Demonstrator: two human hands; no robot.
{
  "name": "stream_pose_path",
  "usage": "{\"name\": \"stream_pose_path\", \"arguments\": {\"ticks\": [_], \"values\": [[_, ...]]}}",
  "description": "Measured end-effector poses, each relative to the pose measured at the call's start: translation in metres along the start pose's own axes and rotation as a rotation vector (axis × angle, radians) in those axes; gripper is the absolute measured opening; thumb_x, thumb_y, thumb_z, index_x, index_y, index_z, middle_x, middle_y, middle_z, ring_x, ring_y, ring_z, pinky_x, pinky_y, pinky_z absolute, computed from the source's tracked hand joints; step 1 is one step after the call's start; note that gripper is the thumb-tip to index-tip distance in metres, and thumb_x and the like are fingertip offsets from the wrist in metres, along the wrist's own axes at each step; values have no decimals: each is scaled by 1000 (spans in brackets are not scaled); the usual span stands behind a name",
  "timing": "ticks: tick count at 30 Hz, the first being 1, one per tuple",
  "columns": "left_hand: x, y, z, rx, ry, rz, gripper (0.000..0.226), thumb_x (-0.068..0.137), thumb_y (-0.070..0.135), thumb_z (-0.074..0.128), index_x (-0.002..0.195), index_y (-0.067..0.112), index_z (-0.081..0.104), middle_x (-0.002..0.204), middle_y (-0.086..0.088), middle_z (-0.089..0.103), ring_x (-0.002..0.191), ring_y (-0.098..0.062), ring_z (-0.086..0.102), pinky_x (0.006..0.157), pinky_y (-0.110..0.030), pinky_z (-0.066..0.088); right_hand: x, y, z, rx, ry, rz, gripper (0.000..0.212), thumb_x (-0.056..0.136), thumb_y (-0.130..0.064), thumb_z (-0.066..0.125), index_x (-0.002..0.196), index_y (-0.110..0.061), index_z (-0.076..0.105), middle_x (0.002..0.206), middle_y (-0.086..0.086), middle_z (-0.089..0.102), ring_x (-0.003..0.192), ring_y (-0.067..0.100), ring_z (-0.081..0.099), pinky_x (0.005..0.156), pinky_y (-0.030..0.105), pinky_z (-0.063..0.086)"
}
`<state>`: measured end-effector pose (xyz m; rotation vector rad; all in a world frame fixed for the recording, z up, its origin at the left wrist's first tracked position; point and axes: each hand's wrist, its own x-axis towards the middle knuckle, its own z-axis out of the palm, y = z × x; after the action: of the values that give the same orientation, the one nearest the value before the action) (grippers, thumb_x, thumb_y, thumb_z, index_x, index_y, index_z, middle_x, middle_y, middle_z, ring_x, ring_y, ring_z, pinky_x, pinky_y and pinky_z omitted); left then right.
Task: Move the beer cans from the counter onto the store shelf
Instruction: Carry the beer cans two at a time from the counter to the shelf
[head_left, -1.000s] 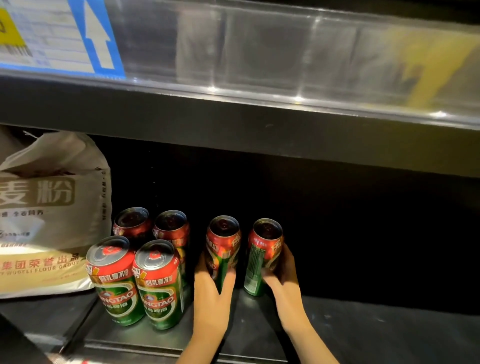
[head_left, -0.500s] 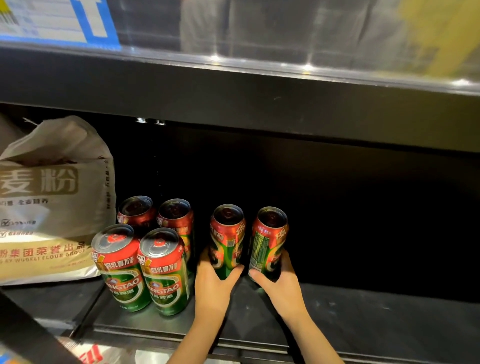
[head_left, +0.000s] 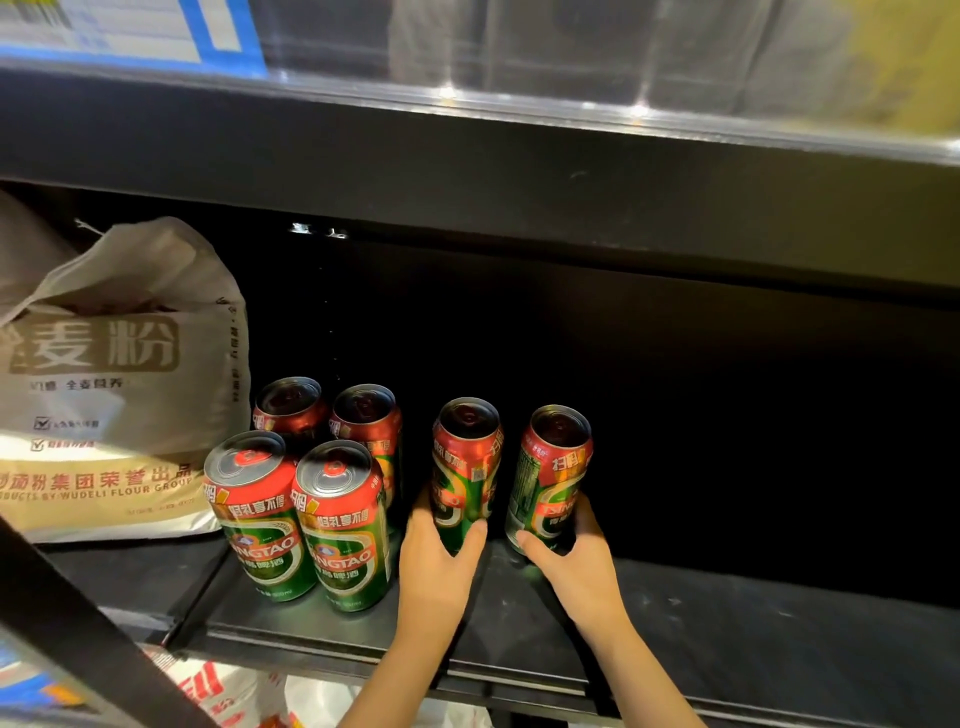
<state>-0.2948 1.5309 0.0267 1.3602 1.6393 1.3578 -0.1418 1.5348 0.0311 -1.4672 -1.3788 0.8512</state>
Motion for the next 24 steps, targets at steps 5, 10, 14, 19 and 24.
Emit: {"name": "stream_pose_path", "arguments": {"ticks": [5,10,14,19,24], "values": [[1,1,-1,31,75,-65,65,68,40,79,119,11,51,106,1,58,101,-16,57,90,-37,48,1,3,0,30,4,5,62,72,-25,82,123,-27,47,108,-16,62,102,-1,60,85,18,48],[1,2,1,187,95,-5,51,70,41,77,99,9,50,94,-1,42,93,-16,41,85,-29,36,1,4,0,52,4,-1,66,70,-25,84,125,-25,48,113,-13,63,103,1,60,83,15,47],[0,0,2,158,64,14,47,75,28,75,109,9,48,98,0,46,97,-15,44,86,-25,35,2,4,1,58,11,-10,64,69,-26,84,122,-27,48,112,-14,63,102,-1,60,81,13,48],[-3,2,1,38,14,-12,47,77,24,75,112,19,44,105,4,58,100,-14,57,84,-26,44,1,3,1,67,22,-24,65,67,-27,85,119,-31,47,110,-17,62,100,-3,60,78,11,47],[-5,2,3,20,82,-86,68,69,40,78,123,16,45,113,1,62,104,-15,60,90,-39,52,2,5,2,56,31,-29,67,66,-29,86,121,-26,47,112,-6,64,102,8,61,84,21,48]]}}
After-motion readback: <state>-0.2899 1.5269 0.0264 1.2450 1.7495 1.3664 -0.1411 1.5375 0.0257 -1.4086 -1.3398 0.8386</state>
